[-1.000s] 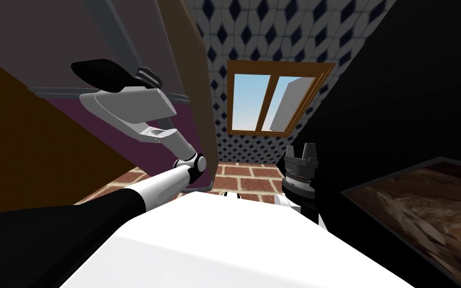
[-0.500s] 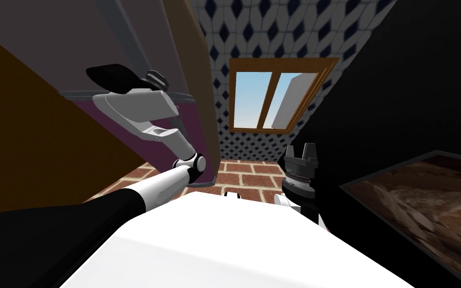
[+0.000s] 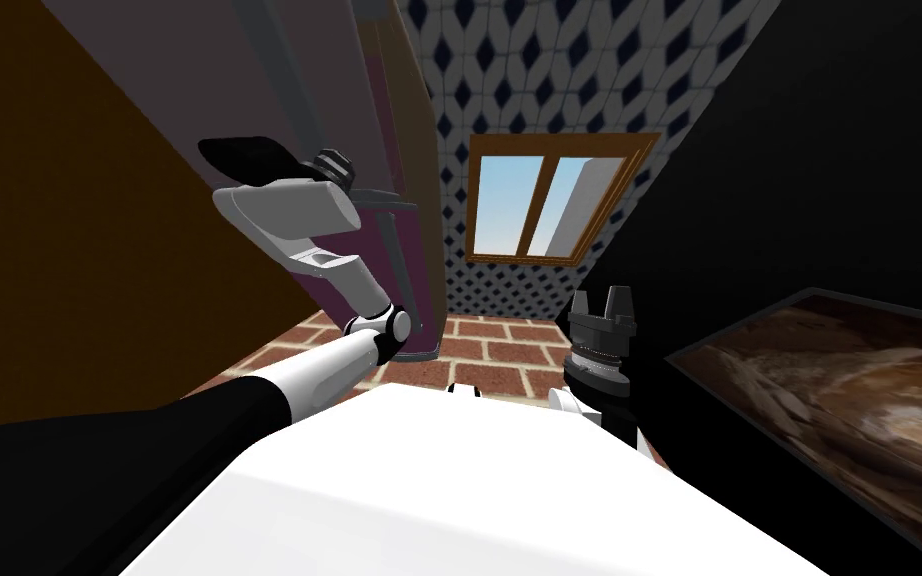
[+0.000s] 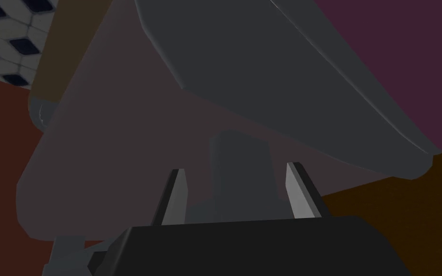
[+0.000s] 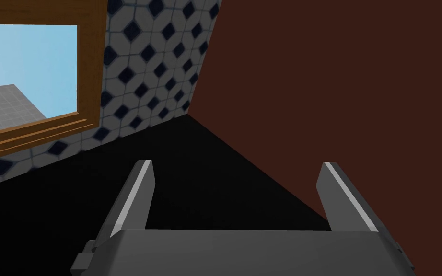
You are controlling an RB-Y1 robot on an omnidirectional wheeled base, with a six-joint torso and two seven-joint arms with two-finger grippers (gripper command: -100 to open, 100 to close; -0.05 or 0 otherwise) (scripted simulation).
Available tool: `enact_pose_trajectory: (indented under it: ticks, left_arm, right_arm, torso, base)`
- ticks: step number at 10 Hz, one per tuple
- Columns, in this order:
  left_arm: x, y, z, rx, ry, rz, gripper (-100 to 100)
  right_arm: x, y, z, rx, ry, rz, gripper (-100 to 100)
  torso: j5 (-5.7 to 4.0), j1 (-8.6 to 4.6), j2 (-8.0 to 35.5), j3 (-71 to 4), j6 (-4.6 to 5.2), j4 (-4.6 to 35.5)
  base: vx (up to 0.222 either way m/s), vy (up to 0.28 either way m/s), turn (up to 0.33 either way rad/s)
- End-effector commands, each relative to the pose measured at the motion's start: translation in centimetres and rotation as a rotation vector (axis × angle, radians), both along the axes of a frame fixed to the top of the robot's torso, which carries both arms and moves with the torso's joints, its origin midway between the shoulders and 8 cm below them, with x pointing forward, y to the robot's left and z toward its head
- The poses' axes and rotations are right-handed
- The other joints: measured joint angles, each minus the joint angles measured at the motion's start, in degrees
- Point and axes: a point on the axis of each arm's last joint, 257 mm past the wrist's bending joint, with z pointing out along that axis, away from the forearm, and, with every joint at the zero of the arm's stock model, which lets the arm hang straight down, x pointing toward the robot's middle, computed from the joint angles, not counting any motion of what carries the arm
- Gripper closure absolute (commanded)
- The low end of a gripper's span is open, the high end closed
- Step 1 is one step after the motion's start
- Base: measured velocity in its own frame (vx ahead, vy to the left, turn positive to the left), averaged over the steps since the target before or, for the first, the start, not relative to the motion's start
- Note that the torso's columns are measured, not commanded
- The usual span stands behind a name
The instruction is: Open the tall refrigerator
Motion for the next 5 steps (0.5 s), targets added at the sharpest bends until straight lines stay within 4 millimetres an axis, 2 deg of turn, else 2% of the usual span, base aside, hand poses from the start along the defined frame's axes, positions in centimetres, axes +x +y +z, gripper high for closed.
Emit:
enact_pose_trajectory:
  ticks: [1,2,3,5]
  left_arm:
    - [1.1,-0.9,1.2,0.006,-0.026,-0.060,100]
    - [1.2,-1.1,1.2,0.007,-0.027,-0.070,100]
    - [2.2,-1.8,1.3,0.003,-0.025,-0.113,100]
    - [3.2,-2.7,1.4,-0.003,-0.025,-0.169,100]
  right_arm:
    - [0.0,0.0,0.0,0.000,0.000,0.000,0]
    - [0.0,0.0,0.0,0.000,0.000,0.000,0]
    - [0.0,0.0,0.0,0.000,0.000,0.000,0]
    - [0.0,0.0,0.0,0.000,0.000,0.000,0]
  torso:
    - [-0.01,-0.04,0.0,0.0,0.02,0.0]
    - [0.08,0.10,0.1,0.1,-0.01,0.0]
    - [0.09,0.10,0.1,0.1,-0.03,0.1]
    - [0.27,0.41,0.5,0.4,-0.12,0.1]
  base:
    - [-0.180,0.078,0.068]
    - [-0.167,0.064,0.018]
    - [-0.224,0.099,0.058]
    - [-0.271,0.131,0.047]
